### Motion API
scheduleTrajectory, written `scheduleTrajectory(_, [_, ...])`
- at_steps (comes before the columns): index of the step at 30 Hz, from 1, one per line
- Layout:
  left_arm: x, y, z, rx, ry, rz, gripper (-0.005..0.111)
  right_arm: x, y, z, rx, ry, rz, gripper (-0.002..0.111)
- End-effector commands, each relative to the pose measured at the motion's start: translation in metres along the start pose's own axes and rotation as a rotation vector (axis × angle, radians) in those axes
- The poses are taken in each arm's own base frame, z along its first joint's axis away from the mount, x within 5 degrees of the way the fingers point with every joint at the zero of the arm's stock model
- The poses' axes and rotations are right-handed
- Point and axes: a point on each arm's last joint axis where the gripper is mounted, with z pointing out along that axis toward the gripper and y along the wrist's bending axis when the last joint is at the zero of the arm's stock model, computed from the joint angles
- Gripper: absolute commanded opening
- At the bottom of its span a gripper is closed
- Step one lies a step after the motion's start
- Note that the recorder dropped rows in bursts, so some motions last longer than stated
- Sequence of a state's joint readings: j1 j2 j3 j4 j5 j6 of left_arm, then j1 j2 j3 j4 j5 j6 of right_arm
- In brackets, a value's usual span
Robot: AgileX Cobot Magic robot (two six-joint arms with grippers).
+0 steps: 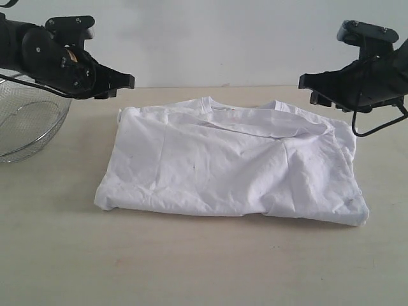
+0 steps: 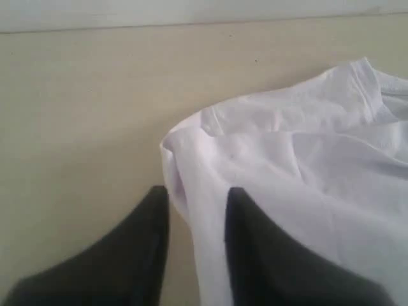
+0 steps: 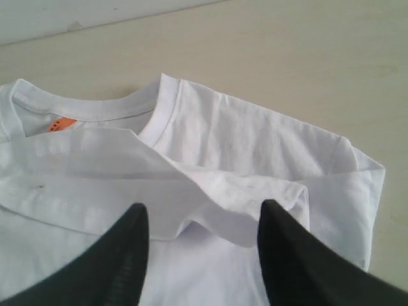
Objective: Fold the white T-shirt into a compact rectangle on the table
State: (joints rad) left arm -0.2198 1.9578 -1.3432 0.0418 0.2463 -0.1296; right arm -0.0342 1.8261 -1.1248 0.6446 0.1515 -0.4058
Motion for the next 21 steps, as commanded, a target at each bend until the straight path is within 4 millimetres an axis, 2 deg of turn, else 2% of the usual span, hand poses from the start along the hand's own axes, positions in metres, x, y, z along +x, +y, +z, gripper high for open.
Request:
scheduleTrajectory(1, [-0.010,0.000,-0.024,-0.004,0.014,0.042,0.005,-0.007,0.004,-0.015,-0.029,0.008,-0.020,0.028])
scheduleTrajectory(5, [-0.005,0.000,-0.031,-0.001,0.102,0.067,0.005,0.002,0.003,-0.009,-0.040,0.074,-0.044,-0.001])
scheduleTrajectory(8, [0.002,-0.004,-0.030,0.039,0.148,0.069,0.005,0.007,0.001,0.000,-0.030,0.089,-0.040,0.000])
scheduleTrajectory(15, [0.011,-0.024,-0.028,0.136,0.186,0.106,0.005,0.034,-0.008,0.032,-0.018,0.209,-0.047,0.000])
scheduleTrajectory(21, [0.012,-0.025,-0.026,0.140,0.190,0.096,0.005,0.043,-0.012,0.043,-0.004,0.227,-0.053,0.000])
